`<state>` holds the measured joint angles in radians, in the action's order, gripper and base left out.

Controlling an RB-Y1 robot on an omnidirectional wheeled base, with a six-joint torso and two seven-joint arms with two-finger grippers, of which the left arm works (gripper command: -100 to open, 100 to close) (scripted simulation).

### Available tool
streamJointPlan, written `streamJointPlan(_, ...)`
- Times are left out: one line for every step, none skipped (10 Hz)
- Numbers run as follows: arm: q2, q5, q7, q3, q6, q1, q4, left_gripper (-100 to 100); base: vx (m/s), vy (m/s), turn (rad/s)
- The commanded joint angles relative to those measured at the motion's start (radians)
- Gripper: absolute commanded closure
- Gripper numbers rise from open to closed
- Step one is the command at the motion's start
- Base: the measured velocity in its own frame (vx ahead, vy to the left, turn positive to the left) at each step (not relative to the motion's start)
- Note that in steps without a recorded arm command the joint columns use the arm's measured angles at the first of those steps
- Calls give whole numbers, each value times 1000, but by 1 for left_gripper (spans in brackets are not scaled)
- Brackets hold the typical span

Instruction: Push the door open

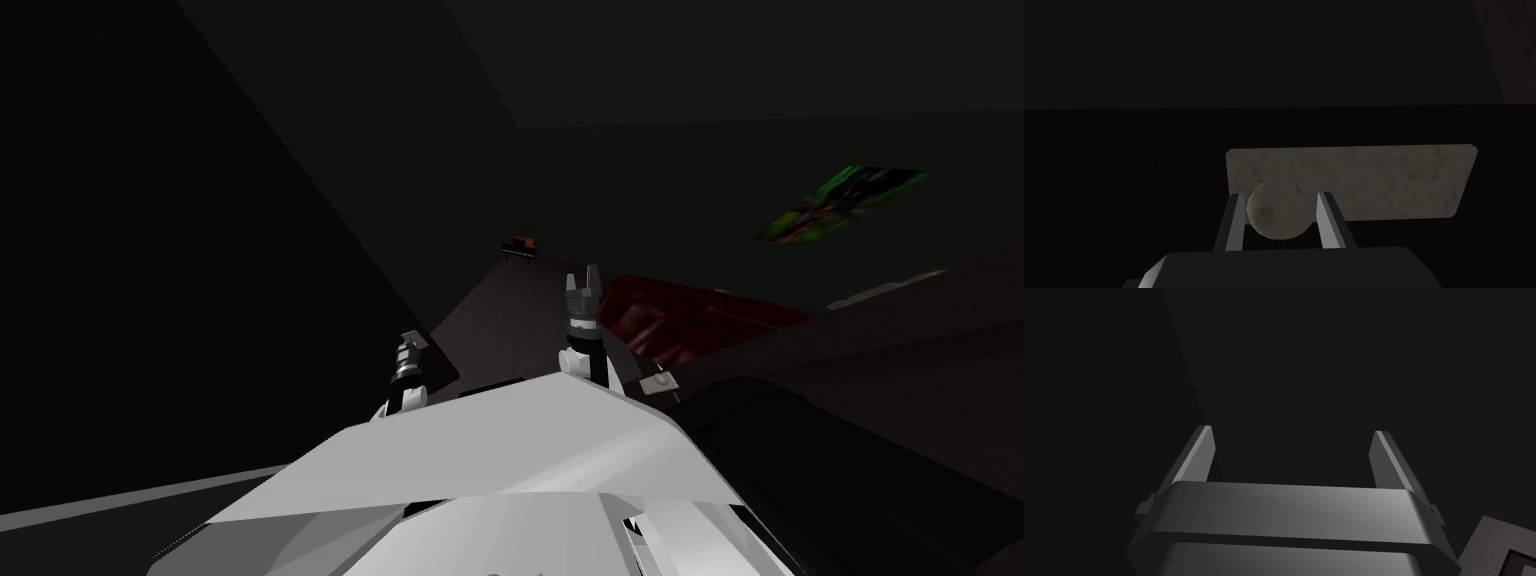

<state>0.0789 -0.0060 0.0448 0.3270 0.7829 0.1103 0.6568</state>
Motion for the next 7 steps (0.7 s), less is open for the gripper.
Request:
streamJointPlan(5,8,-5,15,0,-1,0,100,133,-11,36)
streamJointPlan(8,12,-8,23,0,-1,0,100,213,-31,38)
streamJointPlan(10,17,-11,32,0,-1,0,100,221,-19,58)
streamJointPlan(12,23,-14,42,0,-2,0,100,202,-20,58)
streamJointPlan(14,28,-18,52,0,-2,-1,100,188,-16,44)
streamJointPlan(16,34,-22,63,-1,-3,-1,100,190,-32,47)
streamJointPlan(17,40,-26,74,-1,-3,-1,100,192,-27,52)
